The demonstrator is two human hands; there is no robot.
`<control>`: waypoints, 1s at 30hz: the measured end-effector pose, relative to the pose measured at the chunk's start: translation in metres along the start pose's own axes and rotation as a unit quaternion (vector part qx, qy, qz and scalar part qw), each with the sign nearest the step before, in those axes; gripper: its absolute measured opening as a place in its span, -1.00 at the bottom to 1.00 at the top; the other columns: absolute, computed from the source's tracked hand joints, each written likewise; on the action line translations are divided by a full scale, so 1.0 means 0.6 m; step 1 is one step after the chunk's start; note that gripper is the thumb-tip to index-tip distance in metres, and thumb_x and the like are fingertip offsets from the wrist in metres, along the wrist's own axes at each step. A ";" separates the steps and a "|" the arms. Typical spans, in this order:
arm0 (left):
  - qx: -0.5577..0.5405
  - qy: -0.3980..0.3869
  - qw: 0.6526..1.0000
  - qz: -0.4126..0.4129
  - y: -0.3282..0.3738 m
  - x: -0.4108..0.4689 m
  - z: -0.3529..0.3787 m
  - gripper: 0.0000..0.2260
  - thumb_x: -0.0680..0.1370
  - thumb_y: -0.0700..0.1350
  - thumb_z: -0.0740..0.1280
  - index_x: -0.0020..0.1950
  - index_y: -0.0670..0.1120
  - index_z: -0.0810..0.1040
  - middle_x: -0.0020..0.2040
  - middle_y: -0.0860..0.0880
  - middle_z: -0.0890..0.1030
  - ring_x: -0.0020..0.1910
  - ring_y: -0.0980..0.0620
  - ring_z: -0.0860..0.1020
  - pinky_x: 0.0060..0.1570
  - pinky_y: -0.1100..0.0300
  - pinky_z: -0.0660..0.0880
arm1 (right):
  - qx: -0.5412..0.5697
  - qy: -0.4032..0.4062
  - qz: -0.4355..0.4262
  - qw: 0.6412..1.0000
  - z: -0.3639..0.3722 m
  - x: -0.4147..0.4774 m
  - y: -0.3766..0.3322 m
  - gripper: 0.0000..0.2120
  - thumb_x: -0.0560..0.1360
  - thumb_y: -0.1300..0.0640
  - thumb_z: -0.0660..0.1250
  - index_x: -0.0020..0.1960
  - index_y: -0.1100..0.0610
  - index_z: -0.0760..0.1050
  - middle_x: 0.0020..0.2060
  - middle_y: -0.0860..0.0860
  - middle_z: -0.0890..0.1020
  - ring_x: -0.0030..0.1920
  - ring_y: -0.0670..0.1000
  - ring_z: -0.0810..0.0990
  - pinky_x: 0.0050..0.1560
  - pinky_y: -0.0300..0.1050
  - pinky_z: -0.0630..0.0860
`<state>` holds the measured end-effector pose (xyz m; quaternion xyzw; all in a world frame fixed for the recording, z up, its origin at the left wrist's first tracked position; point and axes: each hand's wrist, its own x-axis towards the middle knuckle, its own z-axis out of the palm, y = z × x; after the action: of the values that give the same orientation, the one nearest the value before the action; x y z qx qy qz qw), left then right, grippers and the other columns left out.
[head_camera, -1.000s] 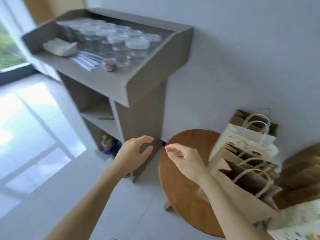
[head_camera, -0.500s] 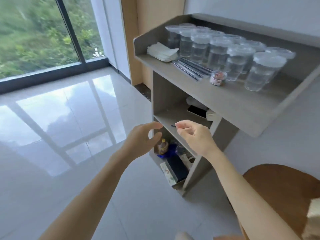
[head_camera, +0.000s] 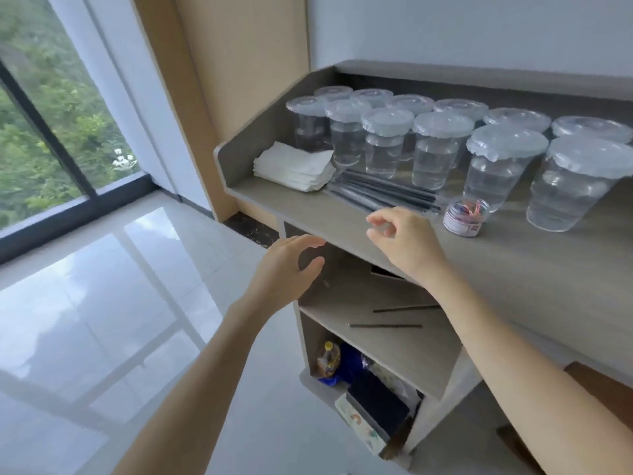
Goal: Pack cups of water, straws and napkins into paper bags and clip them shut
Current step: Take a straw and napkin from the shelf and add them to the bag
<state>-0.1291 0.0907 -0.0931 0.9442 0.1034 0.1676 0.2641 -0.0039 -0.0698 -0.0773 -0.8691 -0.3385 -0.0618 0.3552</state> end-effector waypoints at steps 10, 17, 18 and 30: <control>0.087 0.003 0.992 0.093 -0.134 0.219 -0.037 -0.64 0.49 -0.07 0.38 0.28 -0.01 0.48 0.23 0.04 0.53 0.25 -0.05 0.40 0.11 0.05 0.38 | -0.196 -0.071 0.103 0.973 0.090 0.150 -0.012 -0.62 0.56 -0.01 0.22 0.35 0.05 0.38 0.24 0.01 0.46 0.23 0.10 0.34 0.09 -0.03 0.40; 0.126 -0.024 0.971 0.204 -0.200 0.330 -0.031 -0.69 0.48 -0.11 0.38 0.22 -0.01 0.54 0.19 0.00 0.55 0.17 -0.11 0.45 0.06 0.03 0.38 | -0.237 -0.027 0.156 0.959 0.124 0.188 -0.023 -0.79 0.58 0.07 0.18 0.13 0.09 0.52 -0.02 -0.01 0.51 0.04 0.05 0.45 -0.15 -0.12 0.37; 0.124 -0.028 0.968 0.215 -0.210 0.341 -0.029 -0.72 0.50 -0.11 0.36 0.20 0.00 0.55 0.17 0.02 0.56 0.15 -0.09 0.46 0.03 0.05 0.37 | -0.238 -0.026 0.159 0.958 0.128 0.191 -0.026 -0.80 0.58 0.08 0.18 0.10 0.10 0.52 -0.07 -0.02 0.49 0.01 0.04 0.44 -0.16 -0.13 0.35; 0.017 0.000 0.938 0.346 -0.239 0.418 -0.027 -0.80 0.45 -0.06 0.44 0.01 -0.11 0.60 -0.08 -0.07 0.58 -0.12 -0.15 0.50 -0.31 0.11 0.42 | -0.202 0.050 0.268 0.941 0.150 0.187 -0.060 -0.90 0.52 0.08 0.28 -0.03 0.07 0.53 -0.18 -0.10 0.52 -0.17 -0.06 0.46 -0.35 -0.24 0.27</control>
<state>0.0807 0.2895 -0.0907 0.9260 -0.2264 0.2469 0.1742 0.0467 0.0693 -0.0843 -0.9770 -0.0556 -0.0747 0.1916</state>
